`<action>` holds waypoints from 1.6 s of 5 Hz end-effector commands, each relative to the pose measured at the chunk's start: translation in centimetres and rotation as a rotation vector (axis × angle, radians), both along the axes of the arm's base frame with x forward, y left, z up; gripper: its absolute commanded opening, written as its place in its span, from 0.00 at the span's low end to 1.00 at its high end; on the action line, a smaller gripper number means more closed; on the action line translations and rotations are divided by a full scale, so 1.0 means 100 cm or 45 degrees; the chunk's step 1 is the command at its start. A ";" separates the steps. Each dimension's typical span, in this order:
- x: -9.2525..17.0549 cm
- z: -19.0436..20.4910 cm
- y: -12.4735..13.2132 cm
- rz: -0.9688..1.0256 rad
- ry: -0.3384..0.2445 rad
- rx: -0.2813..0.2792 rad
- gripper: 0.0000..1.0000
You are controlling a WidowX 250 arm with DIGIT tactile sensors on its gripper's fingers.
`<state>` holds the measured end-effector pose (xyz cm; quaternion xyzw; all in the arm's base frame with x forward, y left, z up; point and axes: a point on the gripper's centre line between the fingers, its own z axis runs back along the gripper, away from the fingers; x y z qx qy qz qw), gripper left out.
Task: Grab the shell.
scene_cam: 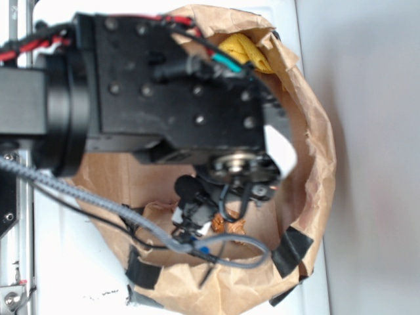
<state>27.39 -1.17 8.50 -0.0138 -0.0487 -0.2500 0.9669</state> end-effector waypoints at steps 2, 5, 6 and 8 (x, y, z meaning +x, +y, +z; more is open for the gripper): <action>-0.001 -0.040 -0.061 -0.230 -0.192 -0.077 1.00; 0.023 -0.056 -0.060 -0.152 -0.135 -0.024 0.00; 0.028 -0.033 -0.044 -0.106 -0.103 -0.078 0.00; 0.030 0.027 0.003 0.224 -0.059 -0.132 0.00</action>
